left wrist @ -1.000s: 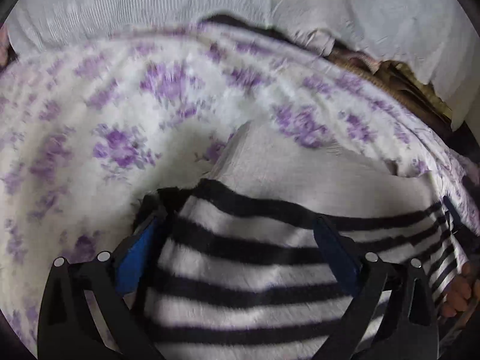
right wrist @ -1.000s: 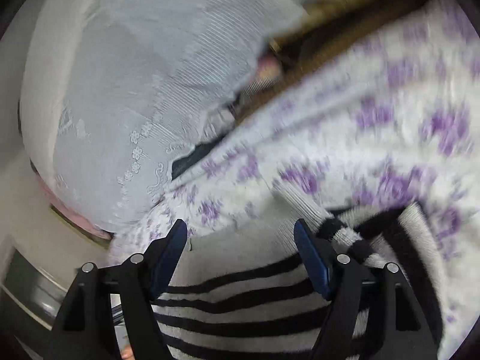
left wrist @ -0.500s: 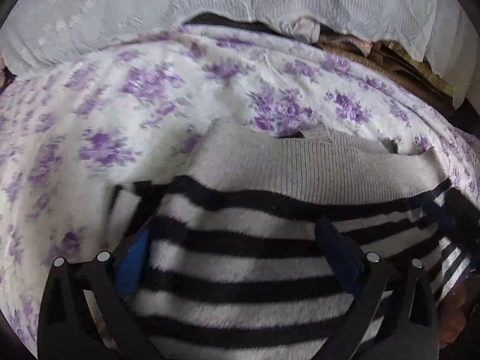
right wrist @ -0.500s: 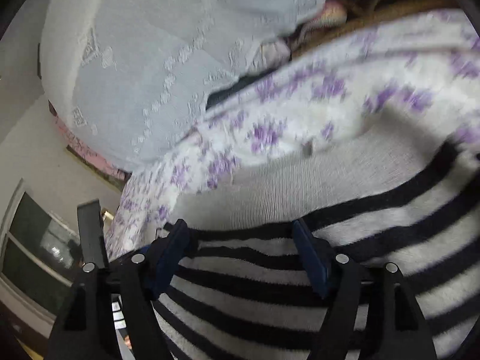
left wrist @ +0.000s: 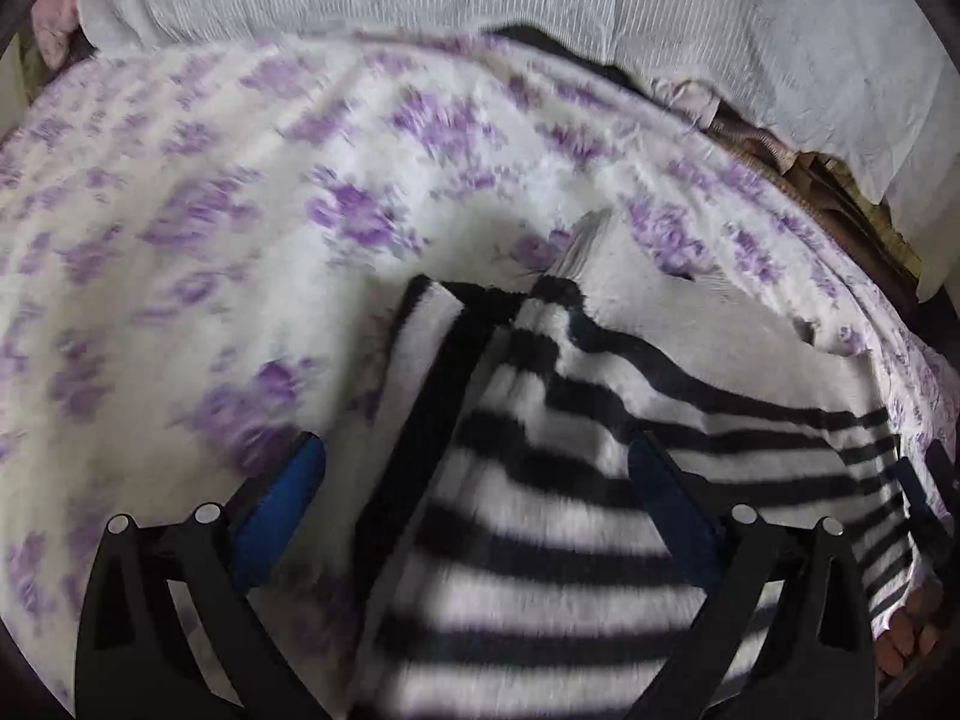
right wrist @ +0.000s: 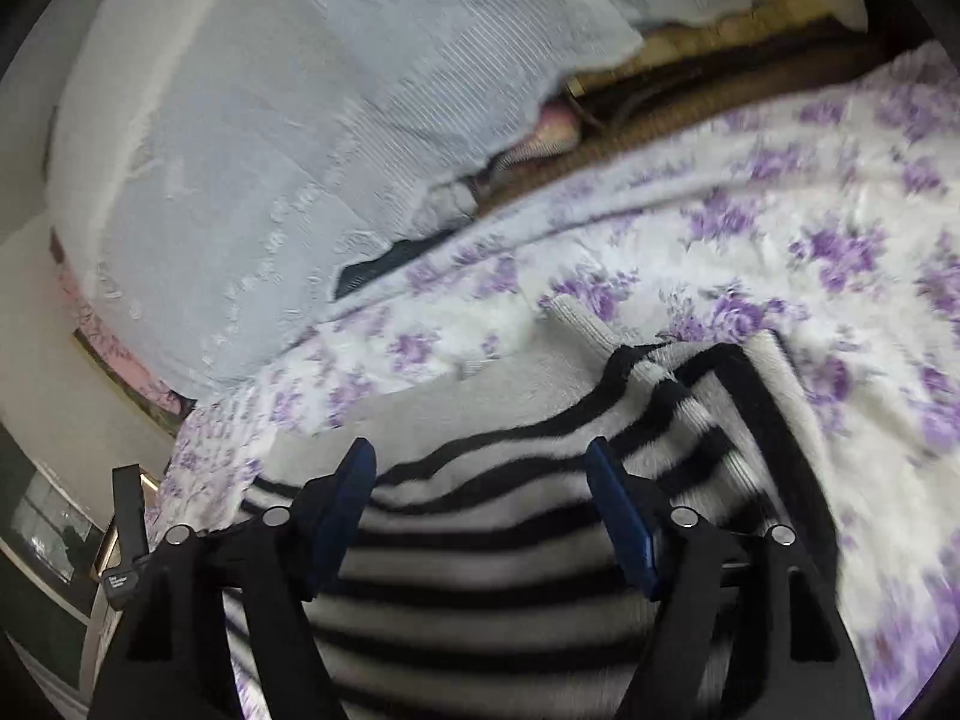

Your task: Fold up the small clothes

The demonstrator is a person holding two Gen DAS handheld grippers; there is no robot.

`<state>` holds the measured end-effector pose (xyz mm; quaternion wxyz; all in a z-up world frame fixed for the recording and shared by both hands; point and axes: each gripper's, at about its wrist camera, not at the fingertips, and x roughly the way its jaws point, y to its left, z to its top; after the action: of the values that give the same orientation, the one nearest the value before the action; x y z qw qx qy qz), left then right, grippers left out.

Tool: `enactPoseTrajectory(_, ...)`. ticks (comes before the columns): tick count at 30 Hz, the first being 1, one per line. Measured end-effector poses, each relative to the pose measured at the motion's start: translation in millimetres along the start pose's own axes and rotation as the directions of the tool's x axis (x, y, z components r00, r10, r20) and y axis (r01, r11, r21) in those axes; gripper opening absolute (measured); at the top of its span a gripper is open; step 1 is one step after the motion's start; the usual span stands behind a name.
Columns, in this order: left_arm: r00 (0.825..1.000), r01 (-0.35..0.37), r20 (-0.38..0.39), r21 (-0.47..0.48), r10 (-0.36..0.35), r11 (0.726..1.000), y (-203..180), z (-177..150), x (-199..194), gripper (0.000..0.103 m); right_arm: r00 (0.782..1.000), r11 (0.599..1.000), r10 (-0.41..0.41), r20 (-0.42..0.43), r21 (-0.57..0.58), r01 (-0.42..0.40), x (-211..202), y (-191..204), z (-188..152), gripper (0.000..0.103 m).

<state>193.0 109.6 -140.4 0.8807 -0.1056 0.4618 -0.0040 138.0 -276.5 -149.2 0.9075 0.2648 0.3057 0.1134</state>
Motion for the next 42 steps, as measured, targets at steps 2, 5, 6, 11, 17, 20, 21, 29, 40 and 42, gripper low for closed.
enactPoseTrajectory(2,0.999,0.036,0.037,0.027,-0.037,0.999,-8.2,-9.3,-19.6,0.098,1.0,1.0,0.024,0.007,0.0,-0.024,-19.8,4.2,-7.7,0.073)
enactPoseTrajectory(5,0.997,0.048,0.064,0.101,-0.054,0.994,-26.9,-28.0,-37.5,0.098,1.0,0.999,0.03,-0.005,-0.023,-0.03,-36.7,11.3,-23.4,0.075)
enactPoseTrajectory(6,0.997,0.035,0.064,0.127,-0.043,0.991,-31.2,-33.1,-39.2,0.098,1.0,0.999,0.024,-0.016,-0.035,-0.024,-41.7,11.7,-29.7,0.078)
enactPoseTrajectory(11,0.997,-0.084,0.015,0.162,0.082,0.983,-29.8,-63.1,-13.9,0.099,0.993,0.991,-0.061,-0.099,-0.122,0.049,-31.9,3.6,-68.6,0.08)
enactPoseTrajectory(17,1.0,-0.02,0.025,0.054,0.019,0.998,-15.6,-59.7,-45.4,0.098,0.981,0.953,-0.191,-0.038,-0.248,0.176,-41.6,38.5,-71.1,0.083)
enactPoseTrajectory(20,0.991,-0.114,0.092,0.149,0.101,0.982,-48.8,-52.8,-54.8,0.098,0.966,0.886,-0.256,0.044,-0.389,0.252,-33.3,73.6,-67.9,0.096)
enactPoseTrajectory(21,0.986,-0.145,0.106,0.172,0.128,0.974,-56.1,-52.3,-54.5,0.098,0.962,0.869,-0.266,0.057,-0.417,0.265,-27.6,82.8,-67.6,0.098)
enactPoseTrajectory(29,0.926,-0.365,0.213,0.294,0.312,0.883,-102.2,-66.3,-6.1,0.099,0.934,0.866,-0.334,-0.124,-0.432,0.252,43.6,77.3,-64.2,0.1)
enactPoseTrajectory(40,0.937,-0.327,0.206,0.235,0.282,0.915,-65.0,-79.6,-33.1,0.099,0.959,0.886,-0.283,-0.007,-0.385,0.258,-3.9,73.3,-73.3,0.1)
enactPoseTrajectory(42,0.965,-0.243,0.142,0.186,0.218,0.952,-43.0,-79.1,-29.6,0.099,0.947,0.892,-0.299,-0.113,-0.386,0.236,6.0,65.2,-76.8,0.1)
